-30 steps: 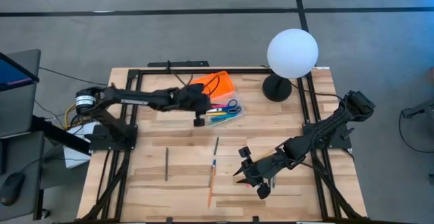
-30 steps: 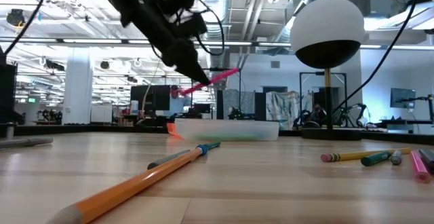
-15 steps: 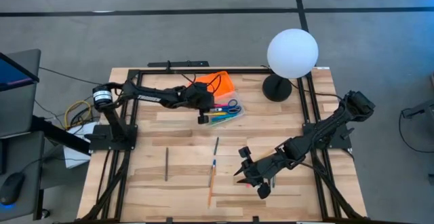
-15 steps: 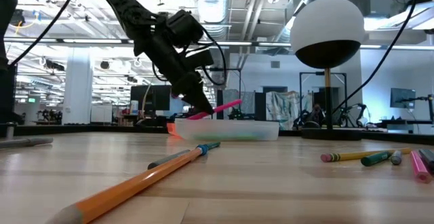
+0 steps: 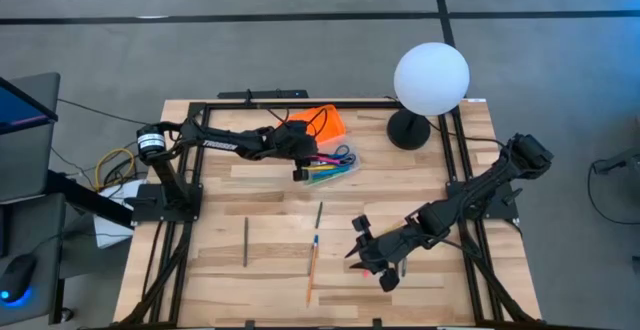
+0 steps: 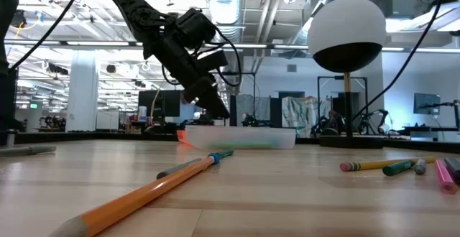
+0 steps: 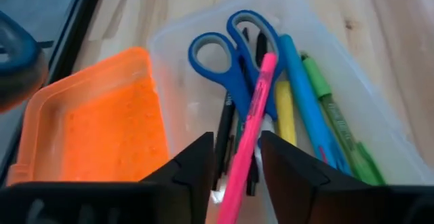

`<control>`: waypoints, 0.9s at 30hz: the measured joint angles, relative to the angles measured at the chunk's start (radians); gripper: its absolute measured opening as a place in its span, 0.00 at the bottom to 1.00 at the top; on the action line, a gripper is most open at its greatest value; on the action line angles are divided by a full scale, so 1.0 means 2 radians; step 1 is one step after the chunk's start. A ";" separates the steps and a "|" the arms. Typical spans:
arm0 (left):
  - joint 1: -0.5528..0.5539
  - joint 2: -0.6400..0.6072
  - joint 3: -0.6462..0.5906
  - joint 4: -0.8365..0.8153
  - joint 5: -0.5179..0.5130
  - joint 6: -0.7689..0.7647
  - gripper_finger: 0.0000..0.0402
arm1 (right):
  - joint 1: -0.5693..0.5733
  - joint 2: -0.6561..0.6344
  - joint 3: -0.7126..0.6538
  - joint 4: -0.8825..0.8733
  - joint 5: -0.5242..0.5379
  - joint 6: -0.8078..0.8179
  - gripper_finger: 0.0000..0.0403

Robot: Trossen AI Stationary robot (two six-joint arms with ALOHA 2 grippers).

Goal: Pick & place school supplies into a supply box
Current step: Put the yellow pencil into the supply box

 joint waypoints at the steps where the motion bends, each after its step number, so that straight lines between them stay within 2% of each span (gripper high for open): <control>1: 0.000 0.000 0.000 -0.001 -0.003 0.000 0.31 | -0.002 0.000 0.000 -0.003 0.000 0.000 0.29; 5: 0.000 -0.006 0.000 -0.028 -0.004 0.003 0.35 | -0.013 0.000 0.000 -0.021 0.000 0.018 0.29; 12: -0.016 -0.058 0.000 -0.138 0.019 0.012 0.34 | -0.027 0.000 0.000 -0.130 0.000 0.113 0.29; 20: -0.057 -0.109 0.000 -0.266 0.113 0.004 0.34 | -0.041 0.000 -0.021 -0.155 -0.003 0.106 0.29; 27: -0.114 -0.112 0.000 -0.298 0.122 0.005 0.34 | -0.067 0.000 -0.063 -0.154 -0.022 0.100 0.29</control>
